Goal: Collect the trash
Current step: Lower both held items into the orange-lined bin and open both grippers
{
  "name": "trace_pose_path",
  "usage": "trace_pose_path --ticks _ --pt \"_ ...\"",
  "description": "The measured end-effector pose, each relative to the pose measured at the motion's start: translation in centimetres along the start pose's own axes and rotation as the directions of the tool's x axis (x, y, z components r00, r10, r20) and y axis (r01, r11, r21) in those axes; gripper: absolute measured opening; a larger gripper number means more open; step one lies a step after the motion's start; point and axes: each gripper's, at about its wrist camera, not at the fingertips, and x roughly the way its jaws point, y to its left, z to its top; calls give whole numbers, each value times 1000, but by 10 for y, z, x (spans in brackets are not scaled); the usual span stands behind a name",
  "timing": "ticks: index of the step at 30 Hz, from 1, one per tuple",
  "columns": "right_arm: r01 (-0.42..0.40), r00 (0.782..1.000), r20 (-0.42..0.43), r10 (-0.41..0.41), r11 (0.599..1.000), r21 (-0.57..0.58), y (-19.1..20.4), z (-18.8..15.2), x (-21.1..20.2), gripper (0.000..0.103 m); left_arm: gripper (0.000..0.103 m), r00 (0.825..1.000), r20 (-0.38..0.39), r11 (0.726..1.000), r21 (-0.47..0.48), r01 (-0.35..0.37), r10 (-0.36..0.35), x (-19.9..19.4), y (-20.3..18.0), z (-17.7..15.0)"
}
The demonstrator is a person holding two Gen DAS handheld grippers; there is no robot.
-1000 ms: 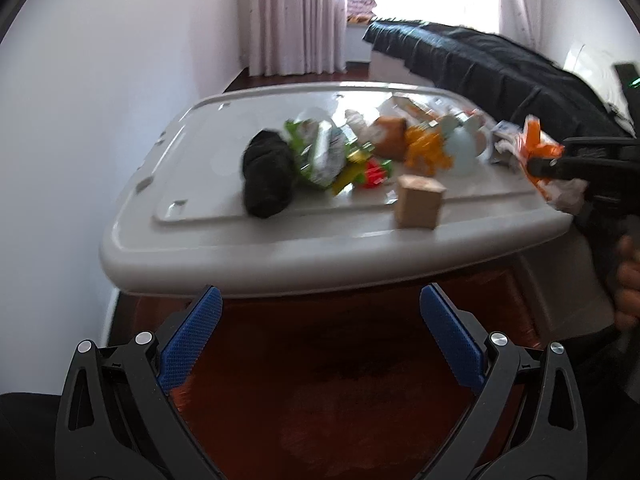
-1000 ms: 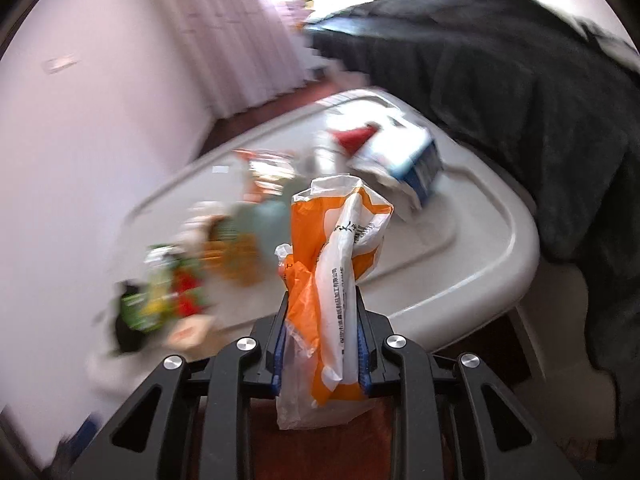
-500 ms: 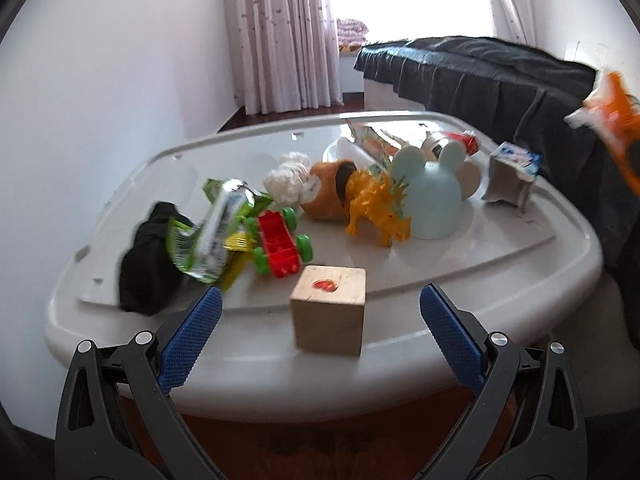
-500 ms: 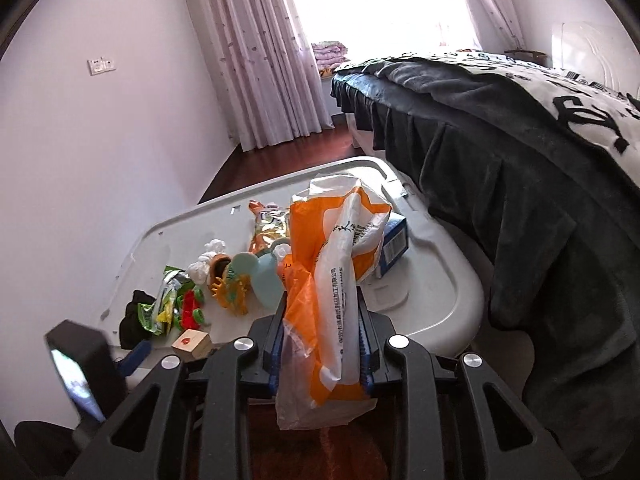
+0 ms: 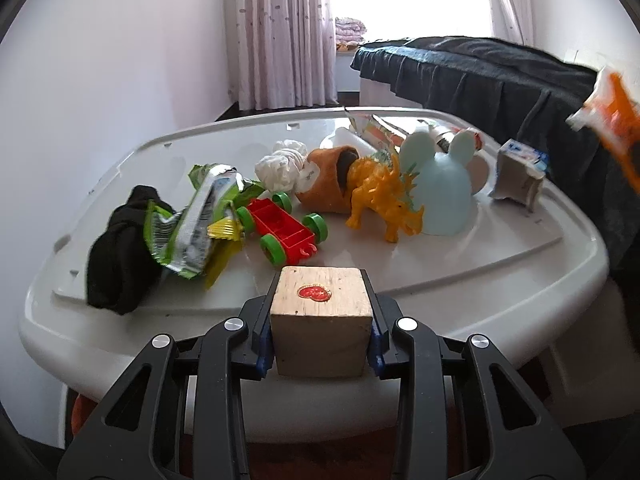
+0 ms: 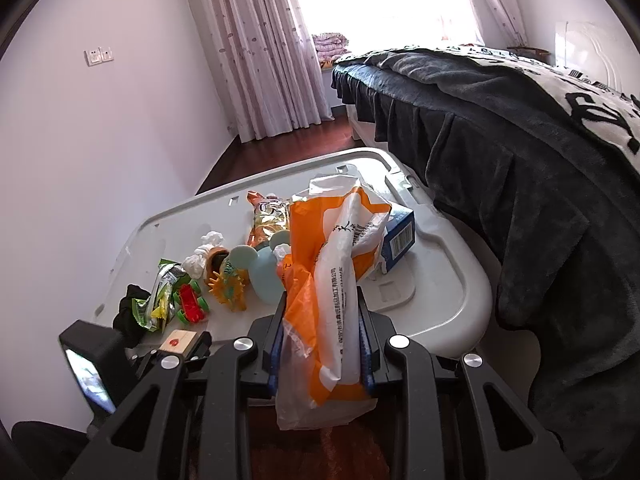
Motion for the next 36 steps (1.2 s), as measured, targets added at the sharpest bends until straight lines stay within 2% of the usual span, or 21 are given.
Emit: trace_pose_path --ticks 6,12,15,17,20,22,27,30,31,33,34,35,36 --pt "-15 1000 15 15 1000 5 3 1 -1 28 34 995 3 993 -55 104 -104 -71 28 1" --pt "-109 994 16 110 993 -55 25 -10 -9 28 34 997 4 997 -17 73 -72 -152 58 -20" --pt "-136 991 4 137 982 -135 42 -25 -23 28 34 999 -6 999 -17 39 -39 -174 68 -31" --pt "-170 985 -20 169 974 -148 51 -38 -36 28 34 1000 -15 999 -38 27 -28 -187 78 -42" --pt "-231 971 -87 222 967 -103 60 -69 -55 29 34 998 -60 998 -68 18 -22 -189 90 -60" --pt "-242 963 -143 229 966 -86 68 -91 -59 29 34 993 -118 997 -77 20 -29 -179 93 -71" --pt "-222 939 -291 186 970 -95 84 -142 -43 29 34 978 -205 996 -87 14 -32 -160 99 -87" --pt "-196 927 -344 150 975 -103 86 -155 -30 29 34 972 -231 995 -98 14 -36 -153 104 -92" --pt "-190 925 -353 140 976 -110 86 -158 -27 32 34 970 -240 995 -99 14 -37 -151 105 -94" --pt "-185 919 -371 130 976 -116 86 -160 -22 44 34 964 -262 995 -100 27 -53 -146 105 -97" --pt "-181 917 -378 125 977 -116 87 -162 -19 59 36 958 -282 995 -94 32 -57 -142 103 -98" --pt "-176 915 -386 119 978 -115 86 -162 -17 69 52 952 -303 996 -85 22 -47 -138 101 -100" --pt "-173 914 -389 118 979 -110 85 -165 -16 69 76 946 -323 997 -73 1 -25 -135 100 -102"
